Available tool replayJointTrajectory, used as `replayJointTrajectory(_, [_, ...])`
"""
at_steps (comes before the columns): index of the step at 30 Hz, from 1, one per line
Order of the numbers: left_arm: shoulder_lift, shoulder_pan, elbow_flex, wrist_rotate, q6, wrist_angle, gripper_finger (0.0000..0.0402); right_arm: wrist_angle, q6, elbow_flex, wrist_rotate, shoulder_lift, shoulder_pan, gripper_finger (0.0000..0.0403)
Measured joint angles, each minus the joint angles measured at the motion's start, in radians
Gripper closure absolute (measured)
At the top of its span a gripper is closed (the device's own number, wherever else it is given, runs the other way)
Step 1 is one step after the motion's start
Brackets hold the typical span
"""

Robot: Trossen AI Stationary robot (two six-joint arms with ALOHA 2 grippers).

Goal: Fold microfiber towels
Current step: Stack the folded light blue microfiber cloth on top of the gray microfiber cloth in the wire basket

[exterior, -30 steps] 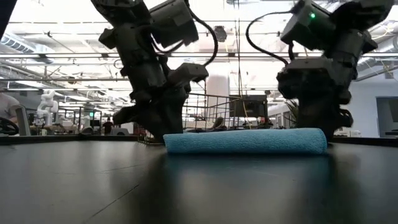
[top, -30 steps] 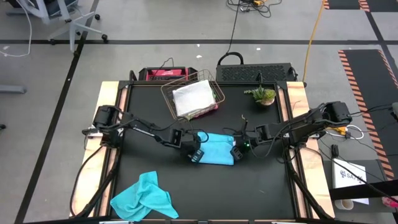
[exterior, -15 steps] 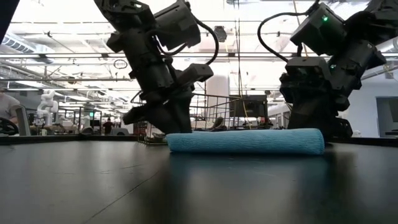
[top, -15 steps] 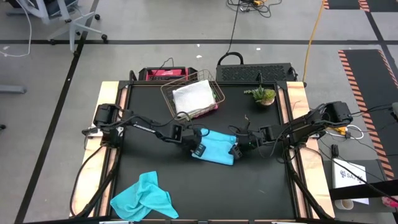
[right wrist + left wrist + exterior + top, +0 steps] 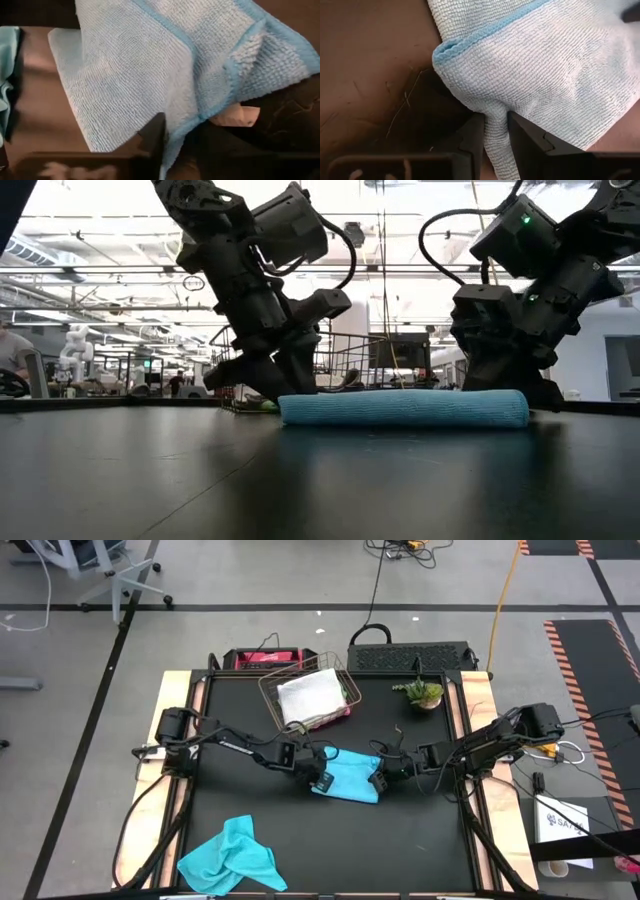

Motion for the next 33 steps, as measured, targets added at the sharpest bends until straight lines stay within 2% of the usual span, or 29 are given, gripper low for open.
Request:
replayJointTrajectory(4, [0.002,0.0,0.0,-0.004,0.002,0.008,0.031,0.015,0.003,0.0,-0.002,0.007,0.0,0.0384])
replayJointTrajectory(5, [0.002,-0.001,0.0,-0.007,0.004,0.01,0.0314,0.023,0.003,-0.001,-0.002,0.008,0.0,0.0393])
replayJointTrajectory(7, [0.003,-0.004,-0.001,-0.017,0.013,0.016,0.0336,0.046,0.012,-0.002,-0.003,0.01,0.0,0.0394])
replayJointTrajectory(9, [0.005,-0.007,-0.003,-0.02,0.034,0.034,0.0375,0.069,0.018,-0.002,-0.005,0.01,0.0,0.0398])
replayJointTrajectory(11, [0.009,-0.01,-0.003,-0.027,0.05,0.073,0.039,0.087,0.02,-0.002,-0.005,0.01,0.0,0.04])
replayJointTrajectory(16, [0.008,-0.011,-0.004,-0.045,0.057,0.113,0.0396,0.113,0.045,0.017,-0.008,0.01,0.01,0.0401])
replayJointTrajectory(22, [-0.031,-0.01,-0.004,-0.045,0.063,0.108,0.0398,0.117,0.012,0.103,-0.033,0.009,0.02,0.0402])
replayJointTrajectory(26, [-0.118,-0.01,-0.002,-0.066,0.092,0.1,0.0399,0.116,-0.034,0.174,-0.037,0.008,0.021,0.0402])
replayJointTrajectory(33, [-0.326,-0.01,-0.002,-0.217,0.17,-0.027,0.04,0.065,-0.145,0.298,-0.039,-0.032,0.0,0.0402])
